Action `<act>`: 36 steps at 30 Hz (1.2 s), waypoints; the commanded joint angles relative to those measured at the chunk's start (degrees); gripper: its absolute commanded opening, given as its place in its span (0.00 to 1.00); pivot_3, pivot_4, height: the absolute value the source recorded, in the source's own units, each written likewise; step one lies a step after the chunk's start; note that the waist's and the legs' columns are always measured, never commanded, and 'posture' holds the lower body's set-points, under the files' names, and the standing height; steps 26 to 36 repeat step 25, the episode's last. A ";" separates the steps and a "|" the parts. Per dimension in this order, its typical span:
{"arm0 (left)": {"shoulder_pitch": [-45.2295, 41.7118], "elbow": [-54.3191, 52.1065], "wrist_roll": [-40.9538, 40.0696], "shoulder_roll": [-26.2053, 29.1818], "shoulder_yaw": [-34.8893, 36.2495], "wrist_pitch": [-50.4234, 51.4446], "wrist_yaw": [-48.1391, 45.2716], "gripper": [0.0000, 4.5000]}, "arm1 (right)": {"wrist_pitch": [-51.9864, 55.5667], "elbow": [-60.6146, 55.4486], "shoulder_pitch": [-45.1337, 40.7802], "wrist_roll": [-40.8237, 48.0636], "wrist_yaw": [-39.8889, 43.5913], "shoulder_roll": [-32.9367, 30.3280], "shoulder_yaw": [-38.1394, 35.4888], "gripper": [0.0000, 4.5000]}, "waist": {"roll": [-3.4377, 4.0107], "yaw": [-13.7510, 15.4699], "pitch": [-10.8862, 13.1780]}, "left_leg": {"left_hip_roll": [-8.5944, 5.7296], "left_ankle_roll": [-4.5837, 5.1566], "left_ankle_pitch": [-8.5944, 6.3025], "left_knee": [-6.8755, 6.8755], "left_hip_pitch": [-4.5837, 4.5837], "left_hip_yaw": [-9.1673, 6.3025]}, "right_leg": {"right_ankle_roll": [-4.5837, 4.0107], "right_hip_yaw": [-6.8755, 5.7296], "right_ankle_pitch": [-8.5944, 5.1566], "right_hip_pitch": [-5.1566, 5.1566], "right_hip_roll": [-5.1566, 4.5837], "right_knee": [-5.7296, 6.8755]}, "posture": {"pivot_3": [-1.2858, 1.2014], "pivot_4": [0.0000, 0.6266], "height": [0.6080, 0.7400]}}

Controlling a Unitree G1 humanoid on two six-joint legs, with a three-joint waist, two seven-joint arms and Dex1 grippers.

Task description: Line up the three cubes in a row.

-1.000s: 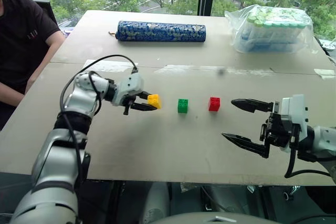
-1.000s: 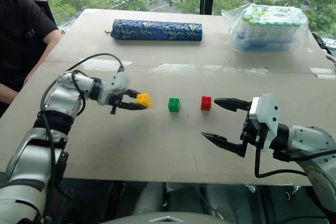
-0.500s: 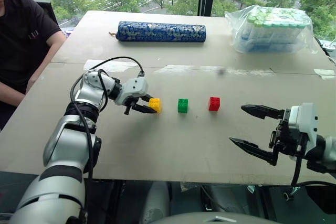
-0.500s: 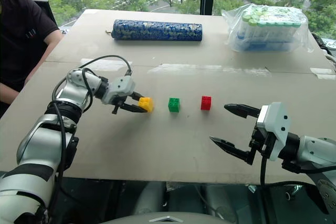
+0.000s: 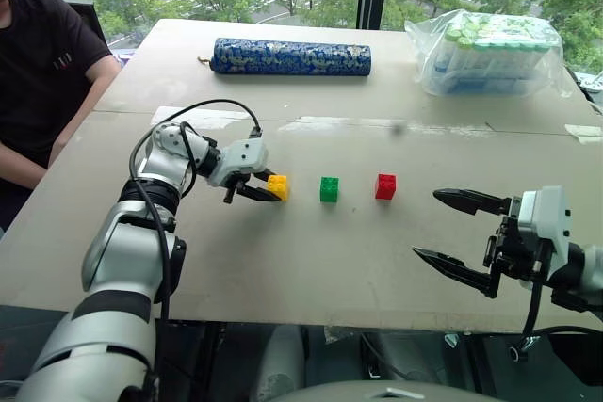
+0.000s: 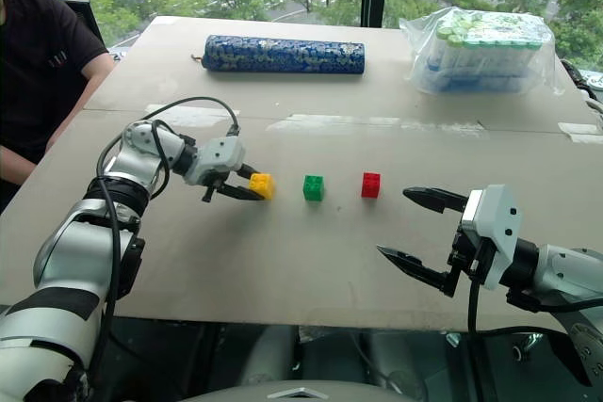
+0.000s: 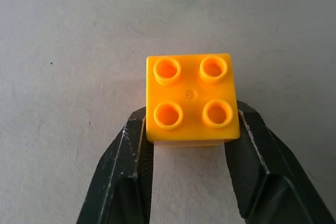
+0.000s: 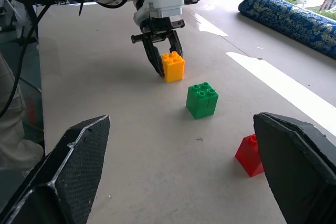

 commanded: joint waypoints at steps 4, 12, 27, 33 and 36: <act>5.04 -12.29 -6.86 3.65 7.25 7.80 -0.91 0.83 | -1.28 -2.84 4.73 0.09 0.31 -0.34 -6.00 1.00 | 0.00 -0.06 0.00 | 0.00 0.00 0.00 -0.01 -0.02 -0.01 | 0.00 -0.01 0.00 0.00 -0.01 -0.03 | 0.52 0.24 1.00; 41.34 -63.25 -26.12 9.87 28.00 46.16 16.31 0.83 | -5.57 1.37 15.60 -4.68 1.74 3.62 -10.16 1.00 | 0.08 -1.59 0.00 | 0.44 -0.01 0.00 -0.08 0.12 -0.06 | -0.04 0.06 -0.05 0.04 -0.06 -0.01 | 0.52 0.24 1.00; 83.01 -95.08 -35.41 -3.61 44.37 53.16 35.85 0.83 | -11.76 12.55 19.03 -7.12 6.72 5.37 -14.29 1.00 | 0.11 -0.06 -0.03 | 0.26 -0.02 -0.01 -0.10 1.15 0.33 | -0.02 0.40 -0.38 0.94 -0.77 -0.16 | 0.52 0.24 1.00; 83.01 -95.08 -35.41 -3.61 44.37 53.16 35.85 0.83 | -11.76 12.55 19.03 -7.12 6.72 5.37 -14.29 1.00 | 0.11 -0.06 -0.03 | 0.26 -0.02 -0.01 -0.10 1.15 0.33 | -0.02 0.40 -0.38 0.94 -0.77 -0.16 | 0.52 0.24 1.00; 83.01 -95.08 -35.41 -3.61 44.37 53.16 35.85 0.83 | -11.76 12.55 19.03 -7.12 6.72 5.37 -14.29 1.00 | 0.11 -0.06 -0.03 | 0.26 -0.02 -0.01 -0.10 1.15 0.33 | -0.02 0.40 -0.38 0.94 -0.77 -0.16 | 0.52 0.24 1.00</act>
